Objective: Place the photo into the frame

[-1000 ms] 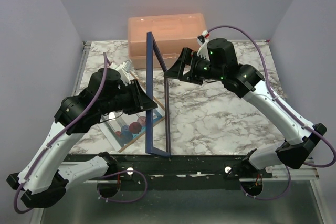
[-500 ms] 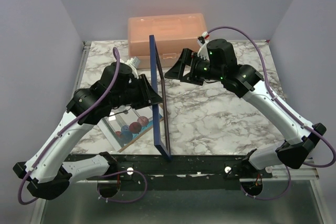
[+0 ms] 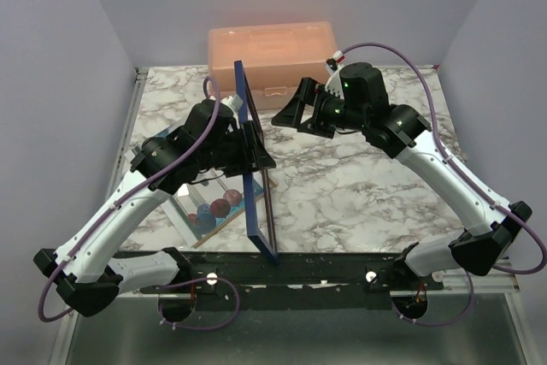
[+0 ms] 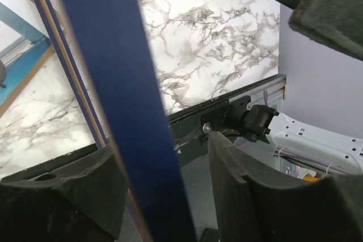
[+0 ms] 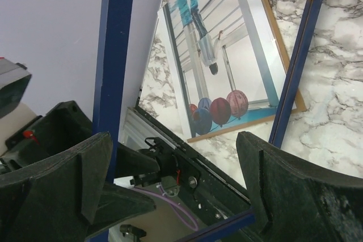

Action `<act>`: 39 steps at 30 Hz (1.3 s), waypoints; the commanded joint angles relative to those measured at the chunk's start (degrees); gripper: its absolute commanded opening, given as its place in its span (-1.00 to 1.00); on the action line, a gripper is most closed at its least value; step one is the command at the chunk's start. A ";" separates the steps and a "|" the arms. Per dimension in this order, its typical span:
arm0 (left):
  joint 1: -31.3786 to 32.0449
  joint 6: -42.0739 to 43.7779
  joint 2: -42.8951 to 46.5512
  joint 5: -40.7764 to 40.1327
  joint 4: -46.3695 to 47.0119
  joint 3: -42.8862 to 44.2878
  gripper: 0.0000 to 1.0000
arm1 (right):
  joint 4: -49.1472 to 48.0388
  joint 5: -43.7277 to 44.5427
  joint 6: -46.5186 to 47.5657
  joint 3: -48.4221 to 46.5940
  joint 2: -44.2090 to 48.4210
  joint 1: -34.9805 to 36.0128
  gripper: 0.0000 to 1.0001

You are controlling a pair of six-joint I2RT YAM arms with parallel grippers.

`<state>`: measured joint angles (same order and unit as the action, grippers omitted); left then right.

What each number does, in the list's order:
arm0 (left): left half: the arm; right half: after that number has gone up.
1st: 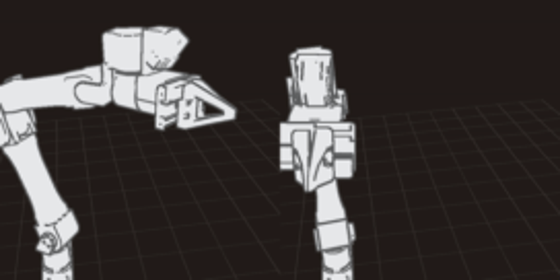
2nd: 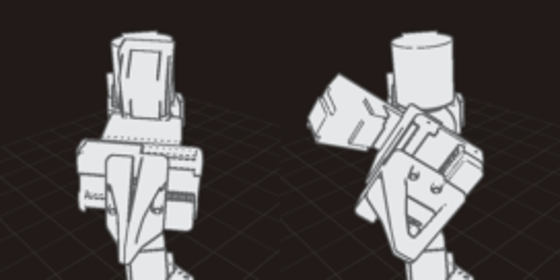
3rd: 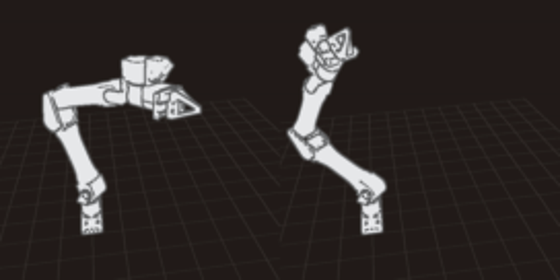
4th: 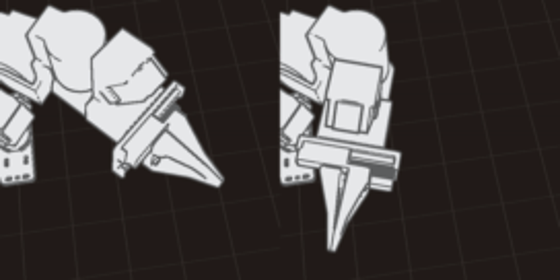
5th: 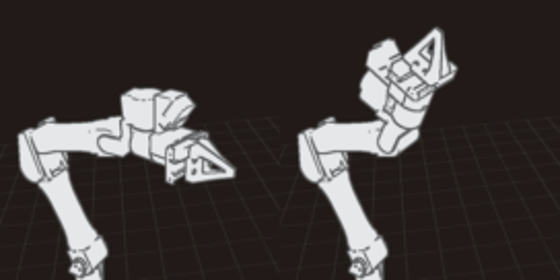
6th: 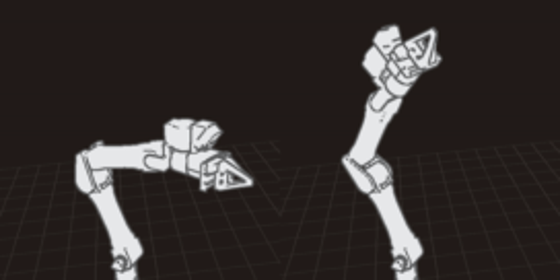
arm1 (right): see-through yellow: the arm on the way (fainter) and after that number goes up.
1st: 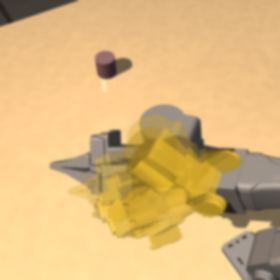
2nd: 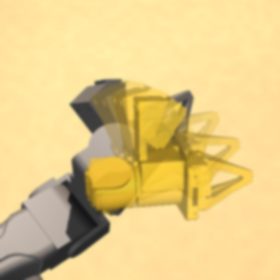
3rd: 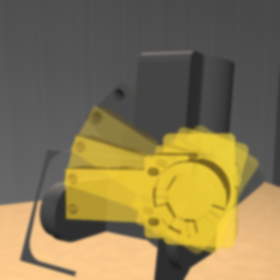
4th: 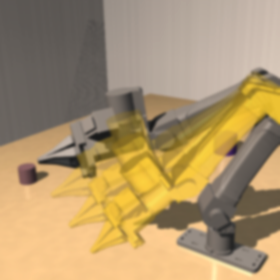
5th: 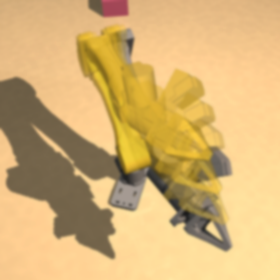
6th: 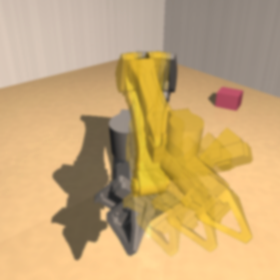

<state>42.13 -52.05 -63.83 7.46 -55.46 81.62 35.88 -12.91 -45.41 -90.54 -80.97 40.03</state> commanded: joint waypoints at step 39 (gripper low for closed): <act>4.92 3.96 -8.43 11.17 12.83 0.94 0.54 | 4.65 -4.89 4.87 -1.22 1.34 -7.87 1.00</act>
<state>46.74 -49.30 -71.68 13.56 -46.54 83.55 39.42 -15.22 -41.87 -90.56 -80.55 33.23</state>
